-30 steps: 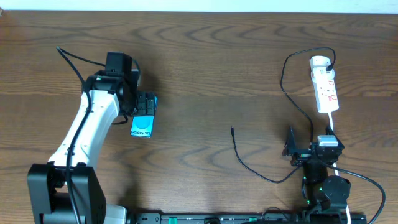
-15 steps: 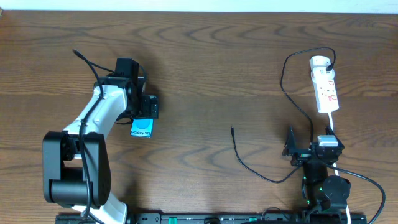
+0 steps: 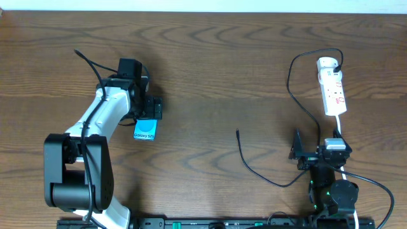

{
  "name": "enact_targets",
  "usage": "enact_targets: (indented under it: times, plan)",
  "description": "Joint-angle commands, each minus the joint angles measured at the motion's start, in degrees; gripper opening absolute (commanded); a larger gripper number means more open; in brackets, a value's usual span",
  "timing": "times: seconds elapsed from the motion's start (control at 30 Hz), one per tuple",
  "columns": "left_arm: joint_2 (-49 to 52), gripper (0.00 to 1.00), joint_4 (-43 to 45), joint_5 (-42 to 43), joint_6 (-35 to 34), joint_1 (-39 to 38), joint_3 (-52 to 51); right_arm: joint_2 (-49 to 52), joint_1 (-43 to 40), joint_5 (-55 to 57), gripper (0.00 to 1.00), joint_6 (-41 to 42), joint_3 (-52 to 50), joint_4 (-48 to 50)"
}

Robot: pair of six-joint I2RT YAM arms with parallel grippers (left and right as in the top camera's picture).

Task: Plug charger to phone and switch on socket
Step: 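Lower the left gripper and close it on the phone's bottom edge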

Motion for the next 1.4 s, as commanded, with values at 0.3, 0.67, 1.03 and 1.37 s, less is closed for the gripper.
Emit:
enact_targets:
  times: [0.3,0.67,1.03,1.37]
  plan:
    - [0.9,0.98,0.7,1.2,-0.5,-0.2,-0.9,-0.3,0.5,0.2,0.99,-0.5,-0.1,-0.3]
    - [0.9,0.98,3.0,1.2,-0.5,-0.2,-3.1,-0.3,0.5,0.2,0.99,-0.5,-0.1,-0.3]
    - [0.9,0.98,6.3,1.2,-0.5,-0.2,-5.4,-0.3,0.5,0.2,0.99,-0.5,-0.1,-0.3]
    - [0.9,0.98,7.1,1.2,-0.5,-1.9,-5.5,-0.3,0.5,0.2,0.99,-0.5,-0.1,-0.3]
